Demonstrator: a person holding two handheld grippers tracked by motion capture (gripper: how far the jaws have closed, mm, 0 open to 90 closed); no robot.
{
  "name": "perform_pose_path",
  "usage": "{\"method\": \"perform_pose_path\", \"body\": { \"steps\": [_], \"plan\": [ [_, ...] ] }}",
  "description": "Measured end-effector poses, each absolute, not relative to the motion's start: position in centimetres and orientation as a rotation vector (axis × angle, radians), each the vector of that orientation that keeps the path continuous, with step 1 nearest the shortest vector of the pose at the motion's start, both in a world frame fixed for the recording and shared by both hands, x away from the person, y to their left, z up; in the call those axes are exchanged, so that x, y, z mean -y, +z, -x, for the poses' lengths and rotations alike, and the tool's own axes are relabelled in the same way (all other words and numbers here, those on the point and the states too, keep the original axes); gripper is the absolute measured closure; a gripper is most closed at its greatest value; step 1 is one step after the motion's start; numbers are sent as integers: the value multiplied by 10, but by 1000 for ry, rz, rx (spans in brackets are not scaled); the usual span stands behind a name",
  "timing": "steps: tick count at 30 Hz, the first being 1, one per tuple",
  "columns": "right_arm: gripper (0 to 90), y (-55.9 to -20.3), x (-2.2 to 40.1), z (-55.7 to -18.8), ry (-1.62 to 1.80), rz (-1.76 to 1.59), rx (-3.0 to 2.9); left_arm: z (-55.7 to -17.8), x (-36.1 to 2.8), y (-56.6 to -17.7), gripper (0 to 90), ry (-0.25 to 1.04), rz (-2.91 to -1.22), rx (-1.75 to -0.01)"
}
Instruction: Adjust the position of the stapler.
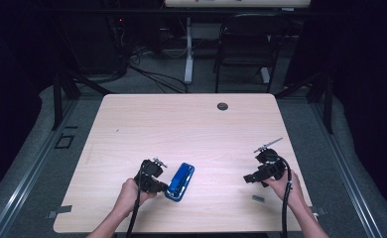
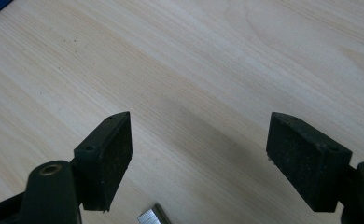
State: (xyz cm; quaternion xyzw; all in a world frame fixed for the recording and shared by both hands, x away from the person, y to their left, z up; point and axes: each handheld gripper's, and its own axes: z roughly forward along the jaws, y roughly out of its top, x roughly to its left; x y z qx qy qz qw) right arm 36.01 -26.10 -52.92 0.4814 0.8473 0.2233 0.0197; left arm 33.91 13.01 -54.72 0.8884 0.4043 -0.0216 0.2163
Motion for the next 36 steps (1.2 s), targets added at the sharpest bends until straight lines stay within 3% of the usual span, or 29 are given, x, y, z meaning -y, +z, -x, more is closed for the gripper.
{"method": "perform_pose_path", "body": {
  "steps": [36],
  "plan": [
    [225,-531,258,-360,675,-1503,-2649,-332,-119,-548,900,-112,-2439,-1092]
  ]
}}
